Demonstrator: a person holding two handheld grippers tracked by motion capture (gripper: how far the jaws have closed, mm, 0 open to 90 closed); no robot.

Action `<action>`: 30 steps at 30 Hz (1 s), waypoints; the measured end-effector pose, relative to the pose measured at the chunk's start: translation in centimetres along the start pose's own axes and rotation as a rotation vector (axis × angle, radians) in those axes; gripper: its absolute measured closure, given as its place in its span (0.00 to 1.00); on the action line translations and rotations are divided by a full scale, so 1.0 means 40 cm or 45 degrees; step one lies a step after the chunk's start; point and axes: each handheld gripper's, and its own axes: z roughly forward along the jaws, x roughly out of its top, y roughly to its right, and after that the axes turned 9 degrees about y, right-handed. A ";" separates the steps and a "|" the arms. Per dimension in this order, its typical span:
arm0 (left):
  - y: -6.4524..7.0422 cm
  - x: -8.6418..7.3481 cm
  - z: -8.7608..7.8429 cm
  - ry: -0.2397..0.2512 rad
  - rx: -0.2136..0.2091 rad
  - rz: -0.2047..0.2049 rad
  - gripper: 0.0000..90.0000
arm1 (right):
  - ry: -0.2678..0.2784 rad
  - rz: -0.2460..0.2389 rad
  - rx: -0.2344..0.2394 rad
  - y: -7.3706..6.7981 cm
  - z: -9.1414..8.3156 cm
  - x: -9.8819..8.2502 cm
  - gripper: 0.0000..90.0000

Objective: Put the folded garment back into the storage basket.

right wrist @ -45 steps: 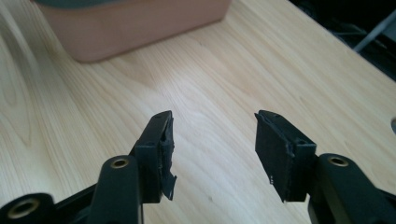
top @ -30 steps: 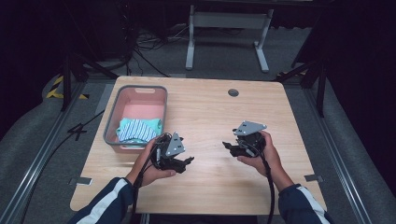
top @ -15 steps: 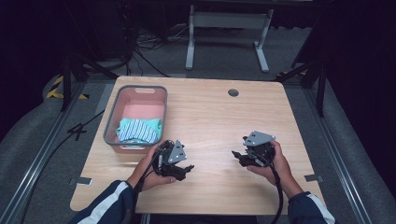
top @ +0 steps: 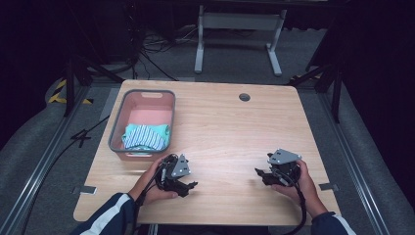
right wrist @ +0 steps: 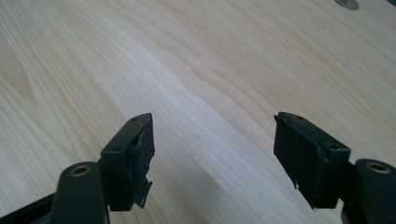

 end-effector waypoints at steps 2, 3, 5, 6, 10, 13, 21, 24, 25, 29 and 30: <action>-0.003 -0.011 -0.007 -0.006 -0.002 -0.003 0.22 | -0.007 0.009 0.001 0.003 -0.006 -0.015 0.33; -0.003 -0.016 -0.009 -0.005 0.001 -0.006 0.22 | -0.005 0.019 0.007 0.004 -0.010 -0.024 0.33; -0.005 -0.024 -0.015 -0.003 -0.002 -0.014 0.22 | -0.005 0.029 0.004 0.007 -0.015 -0.038 0.33; -0.006 -0.027 -0.017 0.004 -0.004 -0.014 0.22 | -0.010 0.044 0.004 0.007 -0.018 -0.045 0.32; -0.008 -0.044 -0.027 0.013 -0.010 -0.044 0.21 | -0.018 0.069 0.002 0.013 -0.030 -0.072 0.32; -0.007 -0.058 -0.033 0.016 -0.011 -0.057 0.21 | -0.014 0.097 0.000 0.021 -0.041 -0.093 0.32; -0.004 -0.101 -0.048 0.016 -0.023 -0.145 0.20 | 0.007 0.172 -0.001 0.042 -0.061 -0.139 0.31; -0.004 -0.113 -0.048 0.004 -0.023 -0.166 0.20 | 0.011 0.199 0.004 0.044 -0.063 -0.154 0.31; -0.005 -0.119 -0.049 0.000 -0.030 -0.182 0.21 | 0.011 0.207 0.000 0.046 -0.063 -0.162 0.30; -0.007 -0.136 -0.058 0.024 -0.032 -0.237 0.20 | 0.038 0.267 -0.003 0.051 -0.071 -0.180 0.27; -0.006 -0.142 -0.059 0.041 -0.027 -0.249 0.20 | 0.052 0.284 0.000 0.053 -0.072 -0.186 0.26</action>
